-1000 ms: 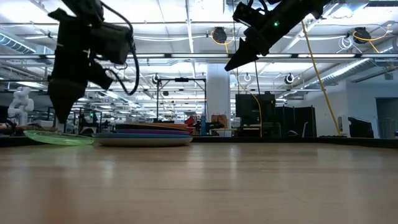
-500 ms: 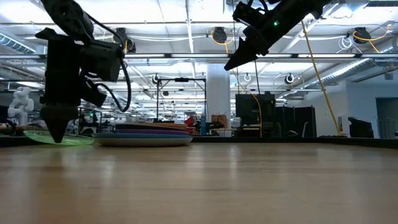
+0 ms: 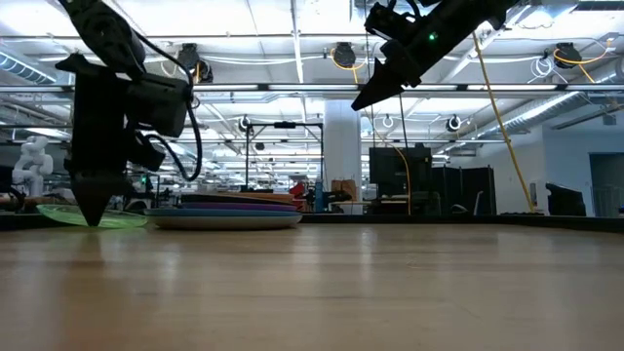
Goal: Stack plastic plates
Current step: Stack the green plate on the pink plate
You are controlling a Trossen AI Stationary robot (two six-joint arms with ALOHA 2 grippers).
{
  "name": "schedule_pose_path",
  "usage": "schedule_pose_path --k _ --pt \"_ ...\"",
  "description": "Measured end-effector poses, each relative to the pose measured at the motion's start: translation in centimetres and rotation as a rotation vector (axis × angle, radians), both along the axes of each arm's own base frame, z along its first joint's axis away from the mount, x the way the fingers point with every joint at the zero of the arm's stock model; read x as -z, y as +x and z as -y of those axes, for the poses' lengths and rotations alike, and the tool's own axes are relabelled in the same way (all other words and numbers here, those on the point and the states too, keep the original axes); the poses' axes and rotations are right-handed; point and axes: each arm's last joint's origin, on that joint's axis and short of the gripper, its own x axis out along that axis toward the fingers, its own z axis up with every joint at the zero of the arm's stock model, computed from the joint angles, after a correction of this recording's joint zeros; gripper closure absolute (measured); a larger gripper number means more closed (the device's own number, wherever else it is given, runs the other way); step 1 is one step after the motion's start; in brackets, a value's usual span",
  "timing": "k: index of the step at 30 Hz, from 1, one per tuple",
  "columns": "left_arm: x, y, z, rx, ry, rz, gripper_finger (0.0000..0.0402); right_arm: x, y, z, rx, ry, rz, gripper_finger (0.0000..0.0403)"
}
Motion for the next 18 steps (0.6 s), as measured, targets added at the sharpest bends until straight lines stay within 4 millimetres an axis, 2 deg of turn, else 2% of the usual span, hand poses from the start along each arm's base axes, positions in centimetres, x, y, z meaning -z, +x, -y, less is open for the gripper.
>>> schedule_pose_path --k 5,18 --pt "0.45 -0.53 -0.12 -0.049 0.005 -0.007 0.0269 0.0 0.0 0.0 0.0 0.0 0.0 0.0324" --pt "0.42 -0.51 -0.32 -0.074 0.077 0.001 0.0372 0.0 0.0 0.0 0.0 0.0 0.0 0.0324"
